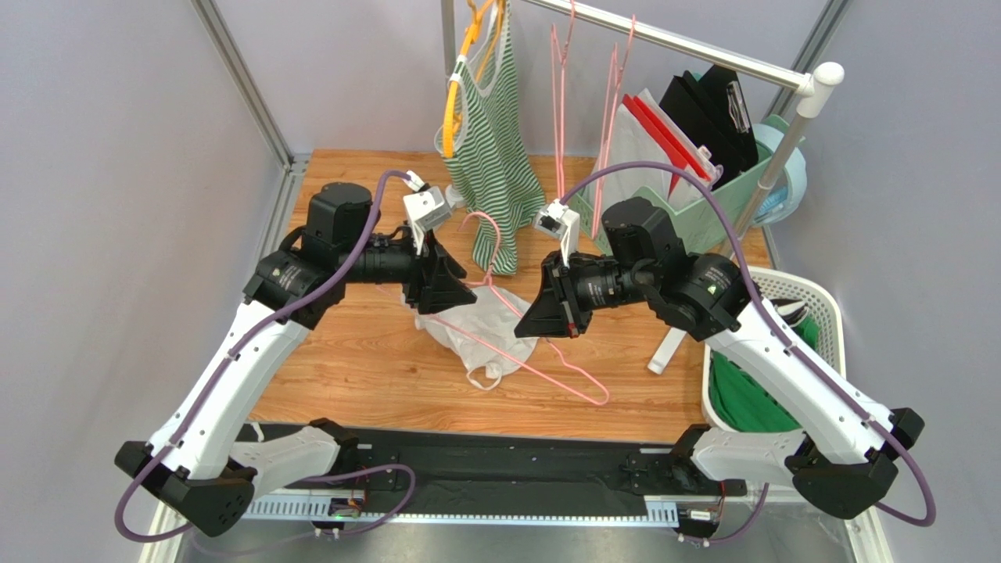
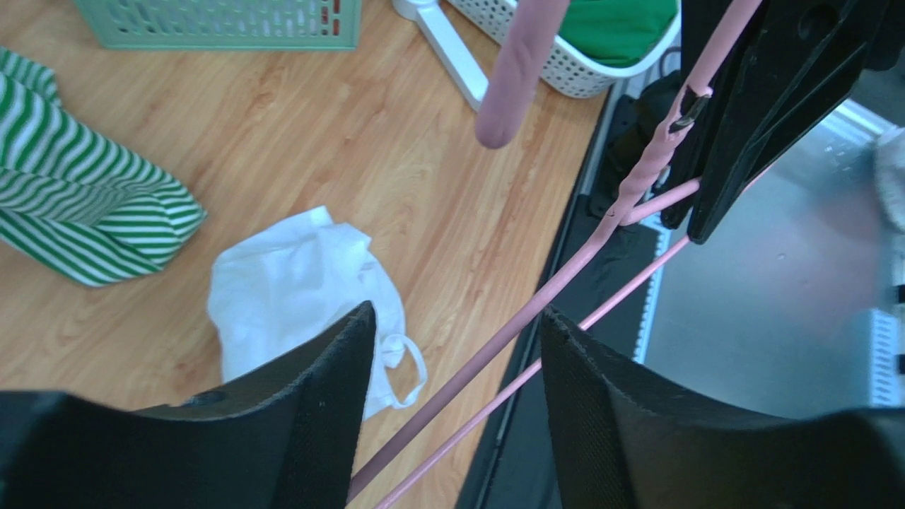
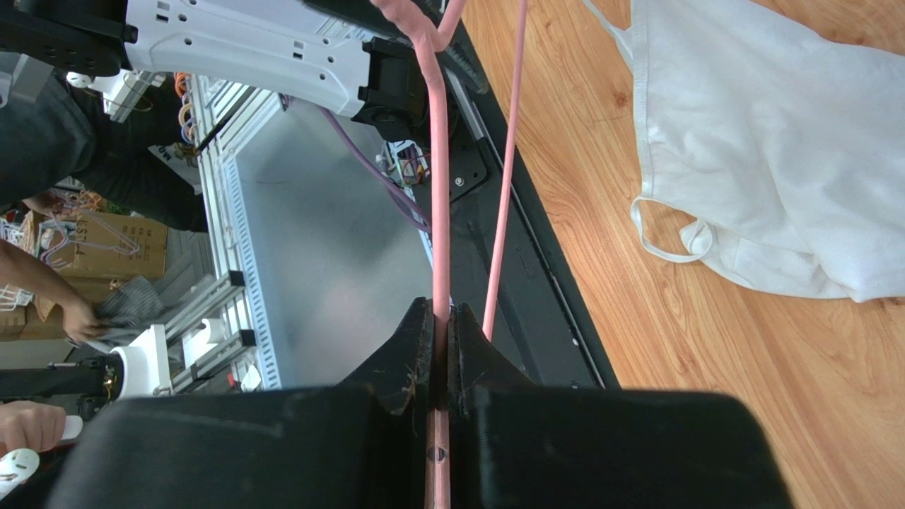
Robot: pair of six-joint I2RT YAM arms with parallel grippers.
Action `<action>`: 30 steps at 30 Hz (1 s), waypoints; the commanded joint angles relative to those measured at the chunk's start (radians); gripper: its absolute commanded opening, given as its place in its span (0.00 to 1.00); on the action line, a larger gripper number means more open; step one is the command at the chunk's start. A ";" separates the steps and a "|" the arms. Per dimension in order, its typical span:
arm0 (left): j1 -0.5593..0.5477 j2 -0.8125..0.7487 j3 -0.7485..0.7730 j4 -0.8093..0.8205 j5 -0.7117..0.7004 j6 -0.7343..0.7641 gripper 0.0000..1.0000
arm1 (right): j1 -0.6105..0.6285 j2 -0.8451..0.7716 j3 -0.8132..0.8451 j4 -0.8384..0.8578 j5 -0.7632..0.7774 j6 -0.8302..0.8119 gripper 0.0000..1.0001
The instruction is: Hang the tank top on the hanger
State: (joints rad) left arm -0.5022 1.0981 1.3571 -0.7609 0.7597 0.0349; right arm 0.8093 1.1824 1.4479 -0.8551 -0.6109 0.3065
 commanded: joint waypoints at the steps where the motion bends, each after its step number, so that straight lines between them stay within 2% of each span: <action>1: 0.001 -0.026 -0.018 0.067 0.087 -0.032 0.53 | -0.012 -0.004 0.040 0.051 -0.040 0.000 0.00; 2: 0.002 -0.033 -0.030 0.072 0.099 -0.030 0.46 | -0.013 -0.004 0.036 0.054 -0.030 0.000 0.00; 7: 0.002 -0.061 -0.068 0.091 0.093 -0.072 0.25 | -0.019 0.005 0.014 0.056 0.017 -0.027 0.00; 8: 0.002 -0.061 -0.078 0.087 0.093 -0.073 0.14 | -0.019 0.013 0.009 0.057 0.040 -0.043 0.00; 9: 0.002 -0.061 -0.079 0.080 0.095 -0.072 0.11 | -0.019 0.017 0.006 0.057 0.052 -0.049 0.00; 13: 0.001 -0.070 -0.102 0.069 0.101 -0.069 0.07 | -0.021 0.043 0.012 0.073 0.102 -0.069 0.00; 15: 0.001 -0.087 -0.116 0.069 0.098 -0.067 0.00 | -0.021 0.052 0.012 0.082 0.143 -0.081 0.00; 19: 0.002 -0.112 -0.138 0.068 0.067 -0.050 0.00 | -0.019 0.054 0.009 0.100 0.214 -0.099 0.03; 22: 0.002 -0.135 -0.154 0.057 0.021 -0.036 0.00 | -0.019 0.062 0.014 0.103 0.252 -0.109 0.14; 23: 0.001 -0.148 -0.164 0.055 0.007 -0.012 0.00 | -0.019 0.065 0.017 0.102 0.269 -0.110 0.28; 25: 0.002 -0.158 -0.164 0.025 -0.048 0.028 0.00 | -0.021 0.071 0.020 0.093 0.280 -0.110 0.45; 26: 0.002 -0.158 -0.161 0.009 -0.069 0.046 0.00 | -0.021 0.074 0.025 0.090 0.295 -0.110 0.58; 29: 0.002 -0.171 -0.167 -0.026 -0.155 0.088 0.00 | -0.021 0.085 0.028 0.080 0.335 -0.104 0.74; 30: 0.001 -0.176 -0.173 -0.025 -0.174 0.092 0.00 | -0.021 0.085 0.028 0.080 0.348 -0.101 0.76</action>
State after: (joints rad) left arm -0.4969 0.9455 1.1923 -0.7586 0.6914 0.0483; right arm 0.7918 1.2617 1.4467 -0.8162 -0.3580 0.2089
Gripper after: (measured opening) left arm 0.017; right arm 0.713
